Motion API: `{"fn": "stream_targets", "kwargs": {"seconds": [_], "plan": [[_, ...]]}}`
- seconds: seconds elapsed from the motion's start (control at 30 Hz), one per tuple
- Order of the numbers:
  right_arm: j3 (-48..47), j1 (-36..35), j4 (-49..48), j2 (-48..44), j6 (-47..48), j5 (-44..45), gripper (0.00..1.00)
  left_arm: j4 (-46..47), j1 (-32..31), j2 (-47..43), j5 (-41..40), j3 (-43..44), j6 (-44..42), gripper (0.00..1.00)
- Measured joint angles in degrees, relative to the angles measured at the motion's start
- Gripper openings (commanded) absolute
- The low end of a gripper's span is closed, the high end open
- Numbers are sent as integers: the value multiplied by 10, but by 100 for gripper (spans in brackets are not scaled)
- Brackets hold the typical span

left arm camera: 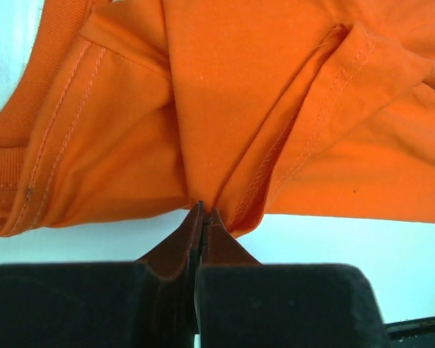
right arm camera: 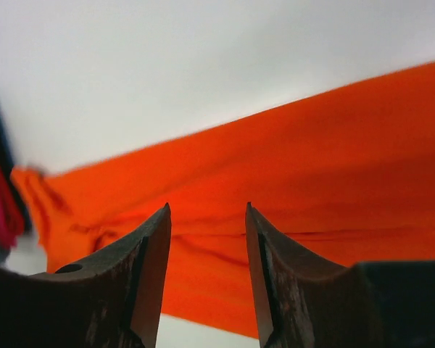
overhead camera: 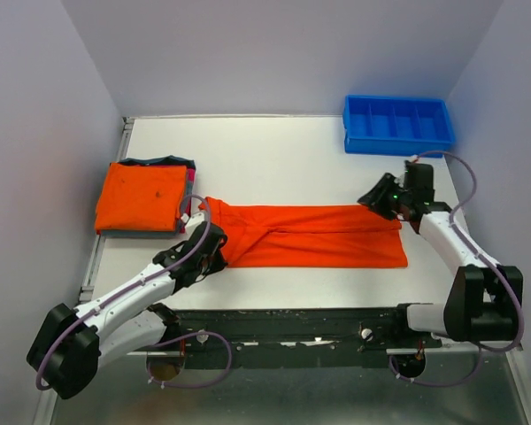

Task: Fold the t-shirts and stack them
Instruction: Fold the other side of the tshirt into a rectangle

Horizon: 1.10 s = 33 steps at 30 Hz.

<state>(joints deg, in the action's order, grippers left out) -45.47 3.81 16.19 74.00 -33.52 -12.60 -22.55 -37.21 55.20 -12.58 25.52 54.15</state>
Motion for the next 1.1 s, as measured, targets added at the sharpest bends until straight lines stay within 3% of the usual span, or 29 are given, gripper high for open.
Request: {"fn": "stream_targets", "kwargs": {"seconds": [0.07,0.13,0.2,0.33,0.53,0.63,0.87,1.1], "plan": [[-1,-62,-32,19,2,-44,53,-1,-2,0,3,-1,6,59],[-7,-125,-63,55,1,-85,53,-7,-3,-2,3,1,10,75],[-27,-183,-86,102,1,-117,52,-31,-4,-13,-1,12,7,80],[-101,-277,-121,200,1,-169,52,-89,5,-35,-29,79,-17,77],[-242,-355,-154,321,9,-225,50,-73,104,10,-38,184,-75,54],[-304,-370,-155,376,22,-250,48,-36,146,100,-36,214,-89,47],[-379,-387,-139,464,51,-293,45,28,169,304,-11,282,-94,41],[-406,-400,-130,506,65,-323,45,38,174,387,-10,333,-90,36]]}}
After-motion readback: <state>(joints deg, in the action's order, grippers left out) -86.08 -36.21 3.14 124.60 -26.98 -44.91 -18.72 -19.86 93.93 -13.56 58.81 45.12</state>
